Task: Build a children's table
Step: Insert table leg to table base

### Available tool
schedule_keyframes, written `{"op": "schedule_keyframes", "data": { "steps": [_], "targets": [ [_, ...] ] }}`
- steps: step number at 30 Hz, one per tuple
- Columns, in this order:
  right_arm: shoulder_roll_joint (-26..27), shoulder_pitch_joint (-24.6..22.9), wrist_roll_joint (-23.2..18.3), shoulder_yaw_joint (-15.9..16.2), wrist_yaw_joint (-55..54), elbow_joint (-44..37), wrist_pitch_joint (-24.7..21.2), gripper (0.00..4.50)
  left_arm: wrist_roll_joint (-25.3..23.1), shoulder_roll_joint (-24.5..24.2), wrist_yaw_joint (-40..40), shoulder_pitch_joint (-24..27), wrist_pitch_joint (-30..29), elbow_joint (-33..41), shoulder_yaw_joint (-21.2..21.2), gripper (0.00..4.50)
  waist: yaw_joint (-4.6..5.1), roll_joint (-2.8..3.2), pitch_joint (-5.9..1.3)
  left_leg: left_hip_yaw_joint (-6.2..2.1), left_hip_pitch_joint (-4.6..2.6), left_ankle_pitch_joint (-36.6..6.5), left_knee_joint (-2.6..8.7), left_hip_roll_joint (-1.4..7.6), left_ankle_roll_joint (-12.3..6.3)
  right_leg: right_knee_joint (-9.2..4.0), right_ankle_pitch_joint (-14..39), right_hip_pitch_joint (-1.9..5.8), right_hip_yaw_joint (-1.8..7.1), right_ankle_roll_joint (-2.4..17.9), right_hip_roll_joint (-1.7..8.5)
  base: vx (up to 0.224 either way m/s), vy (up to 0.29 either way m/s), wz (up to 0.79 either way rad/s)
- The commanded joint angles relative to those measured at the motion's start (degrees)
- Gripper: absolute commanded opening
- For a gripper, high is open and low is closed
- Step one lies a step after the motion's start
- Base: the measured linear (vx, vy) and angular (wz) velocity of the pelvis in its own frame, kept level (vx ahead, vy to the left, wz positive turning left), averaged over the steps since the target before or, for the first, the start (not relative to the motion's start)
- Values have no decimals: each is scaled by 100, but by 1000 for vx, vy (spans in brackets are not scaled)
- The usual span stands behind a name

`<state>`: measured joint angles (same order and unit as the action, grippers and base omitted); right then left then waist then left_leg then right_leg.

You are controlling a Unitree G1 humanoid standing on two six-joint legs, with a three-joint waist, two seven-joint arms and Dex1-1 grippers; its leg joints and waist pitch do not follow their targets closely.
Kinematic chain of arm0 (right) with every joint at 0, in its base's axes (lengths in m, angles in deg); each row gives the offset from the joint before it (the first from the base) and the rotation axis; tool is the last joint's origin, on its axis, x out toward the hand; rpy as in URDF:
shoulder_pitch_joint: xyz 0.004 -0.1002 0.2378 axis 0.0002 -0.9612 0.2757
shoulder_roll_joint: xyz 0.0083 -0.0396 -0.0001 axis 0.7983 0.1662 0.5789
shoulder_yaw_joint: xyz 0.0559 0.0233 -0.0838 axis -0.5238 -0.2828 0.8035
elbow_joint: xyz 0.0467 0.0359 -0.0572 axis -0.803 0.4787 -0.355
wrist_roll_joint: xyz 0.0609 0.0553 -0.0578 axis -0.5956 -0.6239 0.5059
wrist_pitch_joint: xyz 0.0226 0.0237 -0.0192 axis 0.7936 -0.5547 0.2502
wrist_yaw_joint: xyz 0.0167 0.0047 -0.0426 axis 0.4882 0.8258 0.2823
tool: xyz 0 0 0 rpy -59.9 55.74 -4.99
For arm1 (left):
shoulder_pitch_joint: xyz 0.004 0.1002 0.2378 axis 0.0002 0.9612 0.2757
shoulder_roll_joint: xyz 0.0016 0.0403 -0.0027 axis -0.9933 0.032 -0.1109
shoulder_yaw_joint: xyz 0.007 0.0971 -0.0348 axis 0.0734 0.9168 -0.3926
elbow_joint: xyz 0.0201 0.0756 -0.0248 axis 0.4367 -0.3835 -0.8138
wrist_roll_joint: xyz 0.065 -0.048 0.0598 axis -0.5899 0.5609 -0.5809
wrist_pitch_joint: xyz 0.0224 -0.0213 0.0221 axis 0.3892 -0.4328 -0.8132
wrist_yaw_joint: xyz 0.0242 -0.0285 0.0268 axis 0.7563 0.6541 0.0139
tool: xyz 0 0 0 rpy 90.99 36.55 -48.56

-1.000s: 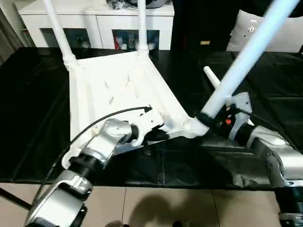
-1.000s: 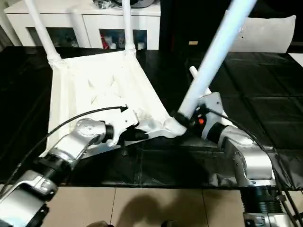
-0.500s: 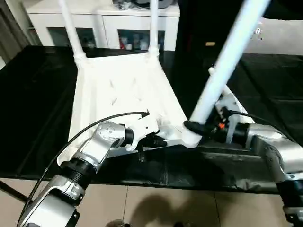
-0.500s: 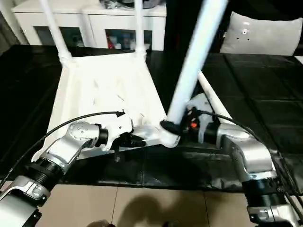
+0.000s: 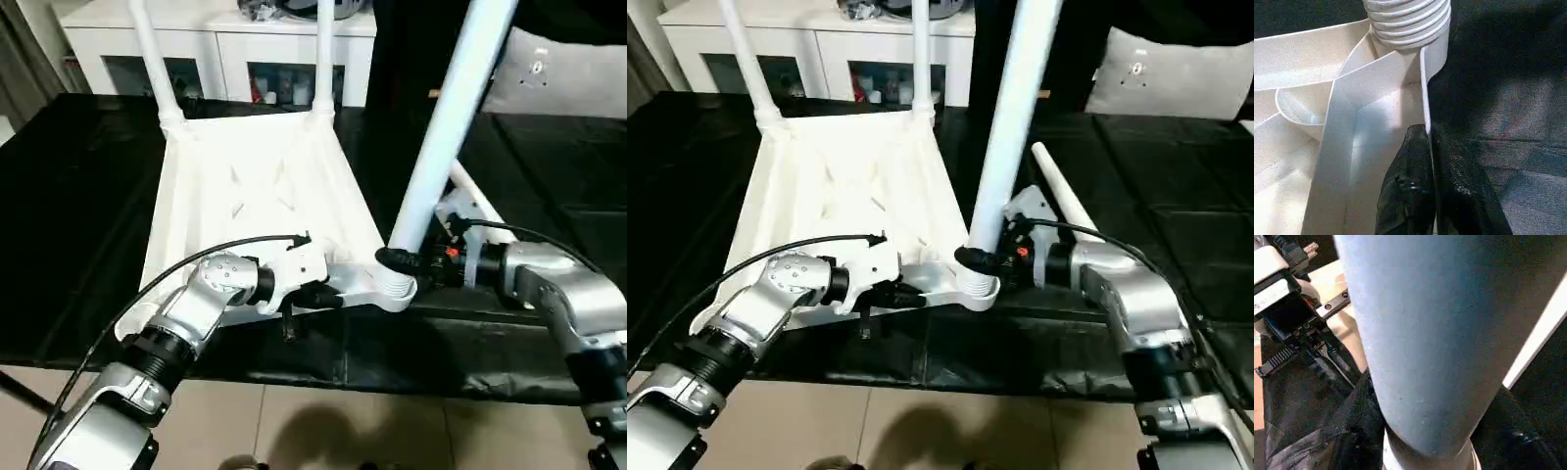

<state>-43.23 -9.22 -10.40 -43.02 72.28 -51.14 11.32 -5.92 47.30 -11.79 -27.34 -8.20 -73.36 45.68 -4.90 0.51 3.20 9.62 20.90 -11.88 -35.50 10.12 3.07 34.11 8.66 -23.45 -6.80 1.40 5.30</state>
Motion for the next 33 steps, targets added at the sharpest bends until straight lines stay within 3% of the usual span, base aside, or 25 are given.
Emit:
{"op": "schedule_keyframes", "data": {
  "steps": [1,7,9,16,21,26,33],
  "targets": [
    [-68,-40,177,217,33,215,-81,189,-99,-57,252,66,120,143,175,0,5,-49,-421,-84,-22,-808,432,304,-262,-434,1963,362,329,871,405,0,0,0],
    [-94,-52,243,264,124,264,-30,189,-127,18,46,53,-186,55,85,0,20,-67,-384,-81,-78,-1179,448,287,-168,-520,2498,349,317,734,408,0,0,0],
    [-104,-74,271,245,102,270,17,189,-62,91,25,24,-237,-56,30,43,27,-70,-387,-84,-91,-1232,451,279,-160,-536,2582,349,309,674,399,0,0,0],
    [-106,-94,247,144,57,307,70,189,-242,208,-199,-117,19,-512,43,99,31,-52,-383,-95,-103,-1380,455,256,-177,-598,2784,343,279,535,377,0,0,0],
    [-65,-136,243,142,41,285,64,189,-282,244,-140,-240,76,-749,44,84,36,-35,-383,-106,-106,-1423,449,244,-170,-634,3056,338,255,392,387,0,0,0],
    [-74,-106,231,105,43,338,78,189,-230,269,38,-318,136,-868,33,41,43,0,-394,-117,-110,-1499,467,266,-163,-612,2844,338,260,495,383,0,0,0],
    [-43,-3,289,162,143,485,101,189,-342,231,281,-358,204,-1046,145,0,45,-12,-389,-109,-116,-1561,468,262,-169,-619,2888,338,262,549,391,0,0,0]
  ]
}}
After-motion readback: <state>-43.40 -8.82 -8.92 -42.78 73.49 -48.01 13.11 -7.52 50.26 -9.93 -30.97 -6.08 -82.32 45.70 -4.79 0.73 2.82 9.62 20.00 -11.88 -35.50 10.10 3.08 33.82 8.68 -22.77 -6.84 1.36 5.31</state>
